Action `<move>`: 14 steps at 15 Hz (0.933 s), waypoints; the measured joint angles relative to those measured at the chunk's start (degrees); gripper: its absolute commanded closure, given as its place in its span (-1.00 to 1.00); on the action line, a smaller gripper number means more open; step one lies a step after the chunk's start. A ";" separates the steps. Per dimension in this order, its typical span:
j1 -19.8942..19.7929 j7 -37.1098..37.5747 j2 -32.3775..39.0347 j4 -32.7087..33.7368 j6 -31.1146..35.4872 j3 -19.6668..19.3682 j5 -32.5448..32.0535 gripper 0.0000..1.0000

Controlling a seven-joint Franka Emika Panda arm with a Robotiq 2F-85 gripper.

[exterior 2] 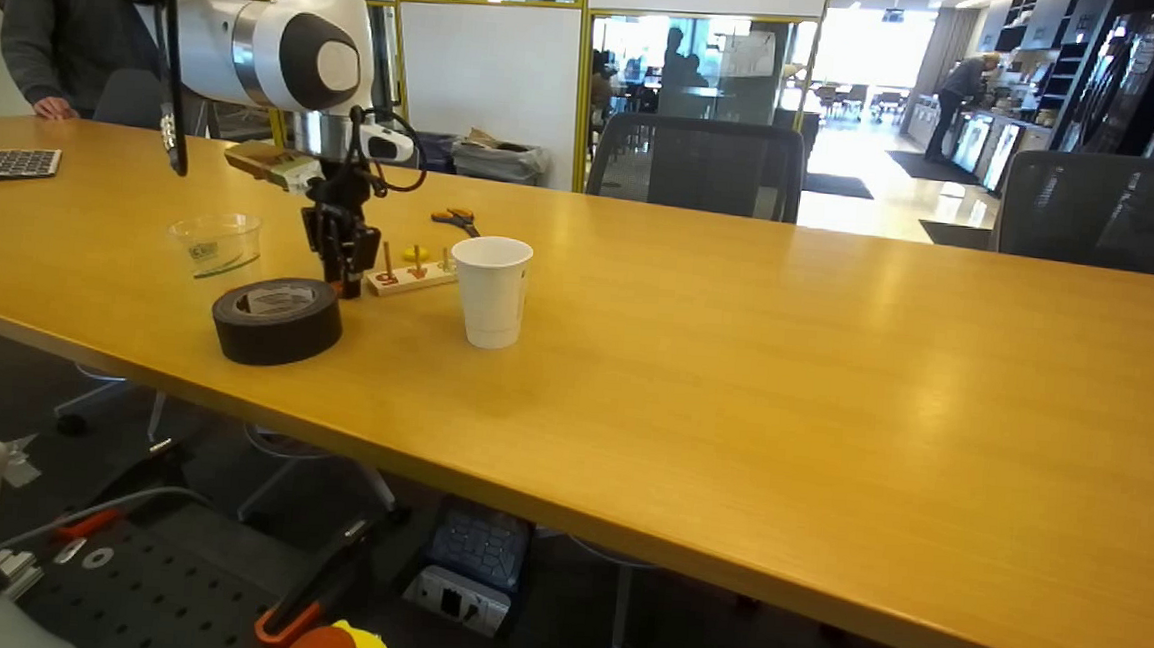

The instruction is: Pick up the orange tokens from the table and put them in the colourless cup. Pick up the yellow tokens from the table and put them in the white cup.

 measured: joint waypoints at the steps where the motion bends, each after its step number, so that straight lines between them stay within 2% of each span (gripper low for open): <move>1: 0.01 0.00 -0.06 0.02 -0.04 0.00 -0.28 0.54; 6: 0.22 0.20 -5.31 0.66 -3.84 -0.04 -4.35 0.54; 11: 0.36 -0.32 -16.30 0.38 -14.95 2.06 -4.93 0.55; 14: 0.48 -4.79 -21.49 -0.22 -22.11 4.00 -0.78 0.55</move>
